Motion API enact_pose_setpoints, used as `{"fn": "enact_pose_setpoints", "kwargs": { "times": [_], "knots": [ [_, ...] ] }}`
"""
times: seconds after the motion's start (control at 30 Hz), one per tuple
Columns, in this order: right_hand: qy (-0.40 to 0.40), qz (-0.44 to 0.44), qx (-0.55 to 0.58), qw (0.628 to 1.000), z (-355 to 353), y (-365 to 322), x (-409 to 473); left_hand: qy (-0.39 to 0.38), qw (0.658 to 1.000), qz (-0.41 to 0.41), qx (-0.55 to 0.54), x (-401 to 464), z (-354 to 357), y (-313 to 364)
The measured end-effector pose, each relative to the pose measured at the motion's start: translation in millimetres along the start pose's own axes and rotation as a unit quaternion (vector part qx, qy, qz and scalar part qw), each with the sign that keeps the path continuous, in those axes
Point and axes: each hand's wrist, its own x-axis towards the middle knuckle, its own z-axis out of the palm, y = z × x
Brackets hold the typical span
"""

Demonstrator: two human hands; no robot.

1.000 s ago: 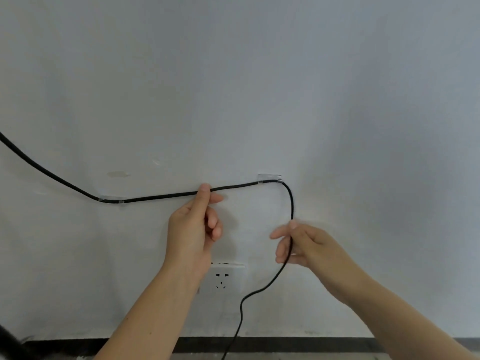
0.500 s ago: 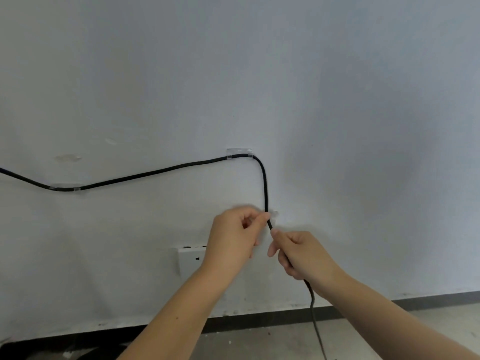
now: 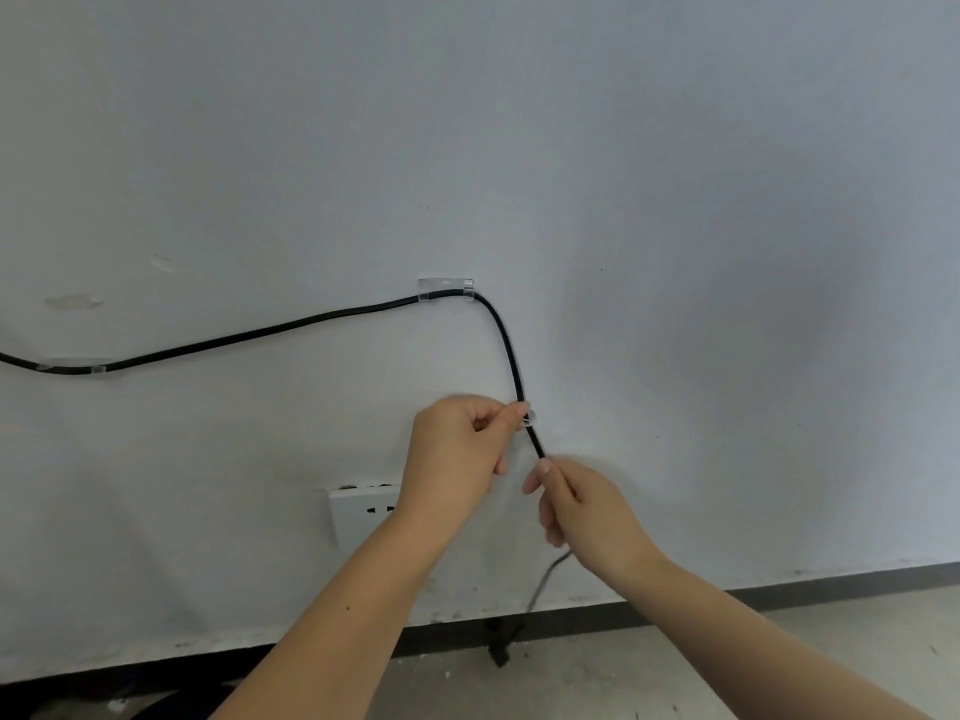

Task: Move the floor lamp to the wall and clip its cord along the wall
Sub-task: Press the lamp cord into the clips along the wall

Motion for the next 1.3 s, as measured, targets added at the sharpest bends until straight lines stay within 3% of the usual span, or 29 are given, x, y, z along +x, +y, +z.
{"fn": "enact_pose_setpoints", "kwargs": {
  "times": [0.1,0.2,0.37,0.47,0.57,0.63,0.83,0.93,1.13,1.3],
  "knots": [
    [-0.092,0.047,0.087,0.991,20,7,-4,0.000,1.000,0.003,0.015,1,-4,-2],
    [-0.119,0.069,0.126,0.982,36,4,-3,0.001,1.000,0.004,0.003,-5,-13,-10],
    [-0.161,0.067,0.086,0.981,50,2,-5,-0.033,0.993,-0.024,0.110,-42,-46,-56],
    [-0.201,0.073,0.083,0.973,51,2,-11,-0.139,0.958,-0.096,0.231,-61,-56,-97],
    [-0.217,0.076,0.125,0.965,53,0,-12,-0.319,0.910,-0.191,0.186,-79,-52,-131],
    [-0.216,0.076,0.141,0.963,54,1,-10,-0.372,0.893,-0.211,0.139,-89,-48,-147],
    [-0.188,0.140,-0.016,0.972,65,31,0,-0.322,0.901,-0.257,0.133,-101,-61,-187],
    [-0.160,0.197,-0.032,0.967,74,52,7,-0.300,0.901,-0.264,0.168,-104,-67,-210],
    [-0.098,0.261,0.032,0.960,95,70,21,-0.125,0.944,-0.219,0.212,-86,-61,-237],
    [-0.061,0.292,0.120,0.947,106,79,18,-0.070,0.961,-0.222,0.152,-88,-48,-252]
  ]
}}
